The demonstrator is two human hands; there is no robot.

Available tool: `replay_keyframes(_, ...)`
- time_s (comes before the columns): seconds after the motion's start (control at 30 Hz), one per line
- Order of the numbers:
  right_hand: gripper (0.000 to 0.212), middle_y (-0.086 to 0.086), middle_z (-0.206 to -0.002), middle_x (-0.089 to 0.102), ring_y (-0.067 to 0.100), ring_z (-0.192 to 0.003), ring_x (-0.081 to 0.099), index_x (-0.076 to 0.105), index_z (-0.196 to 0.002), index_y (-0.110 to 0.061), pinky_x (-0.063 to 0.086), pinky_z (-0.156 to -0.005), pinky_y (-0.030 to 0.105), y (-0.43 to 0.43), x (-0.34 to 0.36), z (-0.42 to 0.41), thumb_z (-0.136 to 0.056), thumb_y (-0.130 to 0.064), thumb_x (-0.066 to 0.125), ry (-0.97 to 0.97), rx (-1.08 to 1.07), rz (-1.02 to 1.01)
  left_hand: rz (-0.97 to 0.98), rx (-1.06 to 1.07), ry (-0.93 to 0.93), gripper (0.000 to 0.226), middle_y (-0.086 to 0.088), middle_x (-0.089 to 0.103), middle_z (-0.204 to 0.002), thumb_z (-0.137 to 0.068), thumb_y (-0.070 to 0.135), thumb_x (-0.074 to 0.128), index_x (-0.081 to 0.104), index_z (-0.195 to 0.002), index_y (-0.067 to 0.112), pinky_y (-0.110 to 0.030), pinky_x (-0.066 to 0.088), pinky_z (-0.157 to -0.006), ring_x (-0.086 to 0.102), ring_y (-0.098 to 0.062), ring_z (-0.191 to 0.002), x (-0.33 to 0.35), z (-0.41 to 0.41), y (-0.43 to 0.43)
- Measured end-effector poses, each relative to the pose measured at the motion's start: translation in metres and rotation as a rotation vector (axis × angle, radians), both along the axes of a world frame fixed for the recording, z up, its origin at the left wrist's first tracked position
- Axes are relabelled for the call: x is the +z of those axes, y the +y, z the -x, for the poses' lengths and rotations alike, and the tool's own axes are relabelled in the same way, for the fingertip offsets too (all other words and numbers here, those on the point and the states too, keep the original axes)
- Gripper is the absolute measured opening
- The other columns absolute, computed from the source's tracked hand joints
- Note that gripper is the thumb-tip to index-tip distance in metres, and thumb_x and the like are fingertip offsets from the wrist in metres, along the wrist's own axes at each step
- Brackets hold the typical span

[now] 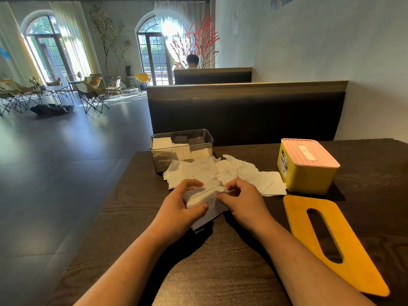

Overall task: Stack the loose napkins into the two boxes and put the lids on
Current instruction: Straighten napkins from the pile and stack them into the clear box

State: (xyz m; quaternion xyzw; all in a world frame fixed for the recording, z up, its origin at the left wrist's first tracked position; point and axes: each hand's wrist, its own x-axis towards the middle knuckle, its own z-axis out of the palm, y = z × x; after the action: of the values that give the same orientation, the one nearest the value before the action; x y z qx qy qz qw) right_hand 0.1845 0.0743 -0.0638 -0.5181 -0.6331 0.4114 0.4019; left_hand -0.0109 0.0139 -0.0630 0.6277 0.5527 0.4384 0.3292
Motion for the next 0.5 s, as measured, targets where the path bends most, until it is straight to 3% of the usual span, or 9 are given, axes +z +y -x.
replay_keyframes(0.1, 0.016, -0.005, -0.104, 0.069, 0.013, -0.100, 0.065, 0.068, -0.103, -0.028, 0.059, -0.081, 0.031, 0.0028, -0.0016, 0.0011, -0.092, -0.021, 0.077, 0.022, -0.002, 0.015, 0.005, -0.011, 0.008, 0.051, 0.015, 0.060, -0.126, -0.090, 0.022, 0.080, 0.054, -0.125, 0.048, -0.025, 0.061, -0.085, 0.066, 0.003, -0.106, -0.0004, -0.0004, 0.0004)
replay_keyframes(0.17, 0.032, -0.010, -0.120, 0.064, 0.011, -0.114, 0.061, 0.060, -0.118, -0.033, 0.056, -0.085, 0.026, 0.0048, -0.0022, 0.0021, -0.094, -0.016, 0.074, 0.068, 0.023, 0.041, 0.012, -0.028, 0.004, 0.051, 0.013, 0.061, -0.126, -0.091, 0.018, 0.078, 0.054, -0.126, 0.046, -0.024, 0.060, -0.081, 0.067, 0.001, -0.103, -0.0001, -0.0010, 0.0003)
replay_keyframes(0.3, 0.073, -0.012, -0.151, 0.044, 0.012, -0.141, 0.041, 0.034, -0.152, -0.043, 0.049, -0.112, 0.039, 0.0038, -0.0009, 0.0051, -0.098, -0.001, 0.060, 0.118, 0.161, 0.084, 0.011, -0.043, 0.001, 0.054, 0.014, 0.064, -0.123, -0.090, 0.010, 0.075, 0.056, -0.126, 0.046, -0.022, 0.058, -0.086, 0.067, 0.000, -0.108, 0.0002, -0.0018, -0.0006)
replay_keyframes(0.37, 0.079, -0.011, -0.158, 0.041, 0.015, -0.140, 0.045, 0.032, -0.151, -0.049, 0.052, -0.110, 0.042, 0.0031, 0.0000, 0.0056, -0.097, 0.003, 0.057, 0.128, 0.221, 0.097, 0.020, -0.053, -0.022, 0.055, 0.012, 0.066, -0.124, -0.089, 0.006, 0.073, 0.057, -0.126, 0.044, -0.023, 0.058, -0.087, 0.068, -0.003, -0.110, -0.0004, -0.0016, -0.0002)
replay_keyframes(0.5, 0.072, -0.002, -0.144, 0.051, 0.017, -0.125, 0.058, 0.049, -0.134, -0.055, 0.060, -0.098, 0.039, -0.0005, 0.0016, 0.0056, -0.095, 0.005, 0.055, 0.126, 0.269, 0.129, 0.036, -0.063, -0.060, 0.058, 0.008, 0.065, -0.124, -0.091, 0.003, 0.071, 0.055, -0.127, 0.044, -0.030, 0.061, -0.085, 0.070, -0.008, -0.107, 0.0002, -0.0028, -0.0015)
